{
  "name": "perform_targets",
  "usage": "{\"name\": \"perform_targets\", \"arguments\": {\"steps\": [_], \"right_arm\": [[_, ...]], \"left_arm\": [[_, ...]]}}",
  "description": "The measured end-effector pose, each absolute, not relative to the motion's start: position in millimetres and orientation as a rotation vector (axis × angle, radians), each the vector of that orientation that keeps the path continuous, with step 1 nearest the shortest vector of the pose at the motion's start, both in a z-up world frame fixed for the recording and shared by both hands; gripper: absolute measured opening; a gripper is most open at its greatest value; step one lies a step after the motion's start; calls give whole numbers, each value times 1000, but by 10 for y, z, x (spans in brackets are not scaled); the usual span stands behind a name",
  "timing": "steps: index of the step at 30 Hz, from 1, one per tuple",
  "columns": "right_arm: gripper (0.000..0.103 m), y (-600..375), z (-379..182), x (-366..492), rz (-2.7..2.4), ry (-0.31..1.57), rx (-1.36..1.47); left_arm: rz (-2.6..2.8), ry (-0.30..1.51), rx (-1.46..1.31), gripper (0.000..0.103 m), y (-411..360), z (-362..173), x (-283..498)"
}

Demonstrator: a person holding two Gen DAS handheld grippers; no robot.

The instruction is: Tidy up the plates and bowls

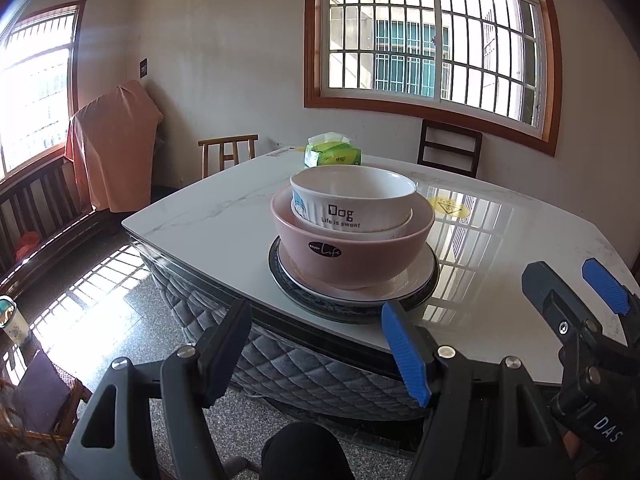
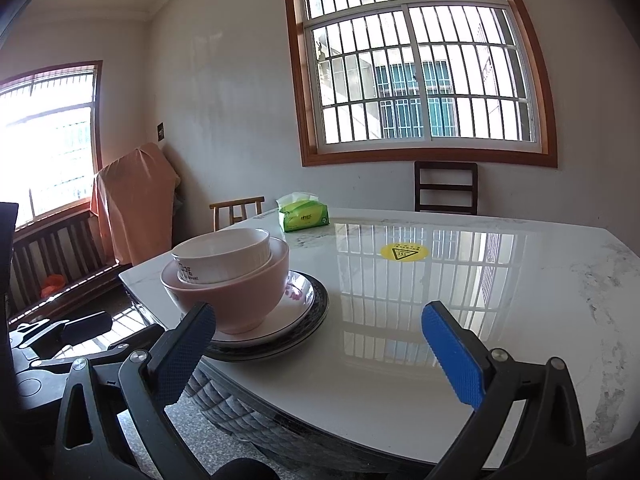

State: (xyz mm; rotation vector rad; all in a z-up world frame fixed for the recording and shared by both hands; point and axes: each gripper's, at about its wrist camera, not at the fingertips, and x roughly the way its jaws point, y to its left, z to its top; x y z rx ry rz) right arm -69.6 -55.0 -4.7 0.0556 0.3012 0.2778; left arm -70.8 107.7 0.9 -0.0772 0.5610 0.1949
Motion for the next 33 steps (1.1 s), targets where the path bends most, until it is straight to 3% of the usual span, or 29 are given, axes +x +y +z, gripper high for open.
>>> {"name": "perform_targets", "arguments": {"steps": [33], "right_arm": [[102,-517,-34,-755,272,304,23]], "left_arm": [[201,584,-77,69,1098,-30,-684]]}}
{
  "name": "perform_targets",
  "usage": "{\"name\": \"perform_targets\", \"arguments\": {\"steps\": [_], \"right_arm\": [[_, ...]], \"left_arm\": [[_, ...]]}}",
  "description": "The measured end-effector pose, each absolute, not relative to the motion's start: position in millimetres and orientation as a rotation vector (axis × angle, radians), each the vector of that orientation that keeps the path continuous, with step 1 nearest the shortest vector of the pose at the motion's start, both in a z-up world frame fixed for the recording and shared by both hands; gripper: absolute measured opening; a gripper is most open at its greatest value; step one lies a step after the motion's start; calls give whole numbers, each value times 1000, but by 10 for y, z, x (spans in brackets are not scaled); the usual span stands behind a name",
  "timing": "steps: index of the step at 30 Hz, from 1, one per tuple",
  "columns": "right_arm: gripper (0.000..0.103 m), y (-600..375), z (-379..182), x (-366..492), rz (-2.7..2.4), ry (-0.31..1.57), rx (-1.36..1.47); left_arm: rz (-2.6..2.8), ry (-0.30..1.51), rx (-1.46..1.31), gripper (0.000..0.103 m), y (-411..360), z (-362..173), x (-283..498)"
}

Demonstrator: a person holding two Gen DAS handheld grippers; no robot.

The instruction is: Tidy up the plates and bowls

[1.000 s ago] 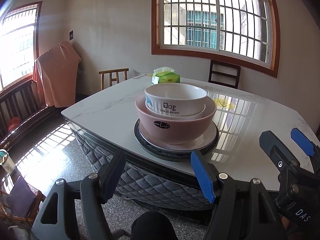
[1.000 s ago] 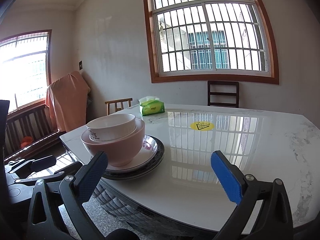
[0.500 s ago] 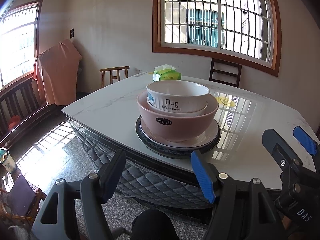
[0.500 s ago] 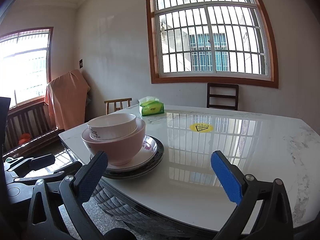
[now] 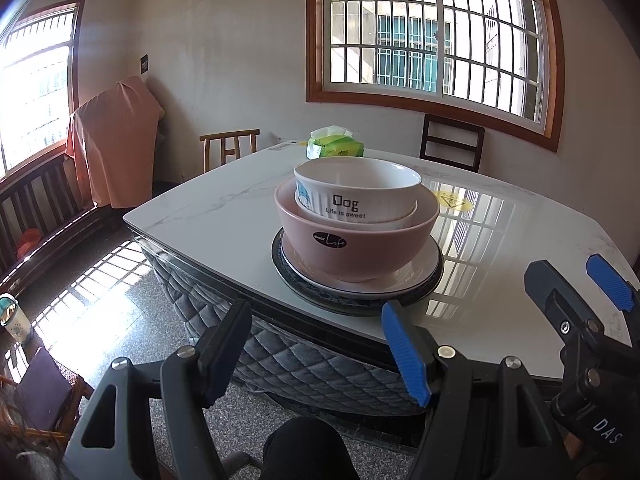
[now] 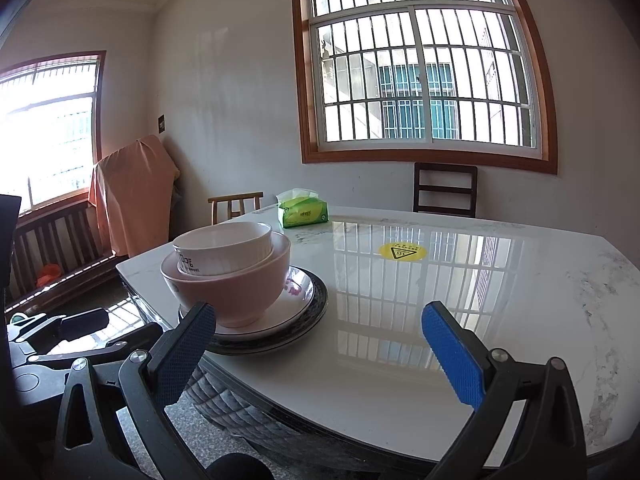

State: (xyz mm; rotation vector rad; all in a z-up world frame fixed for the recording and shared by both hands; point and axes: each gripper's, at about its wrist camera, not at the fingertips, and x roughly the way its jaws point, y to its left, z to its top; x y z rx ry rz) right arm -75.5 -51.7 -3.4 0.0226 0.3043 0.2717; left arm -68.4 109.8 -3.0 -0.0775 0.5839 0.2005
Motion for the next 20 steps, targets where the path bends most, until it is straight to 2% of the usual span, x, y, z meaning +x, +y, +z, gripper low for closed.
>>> {"name": "perform_targets", "arguments": {"steps": [12,20], "right_arm": [[102,-954,-49,-534,190,361,65],[102,-2111,-253,191,-68,603,26]], "left_arm": [[207,513,-26,75,1050,146,-675],[198,572,-36,78,1011,128,-608]]}}
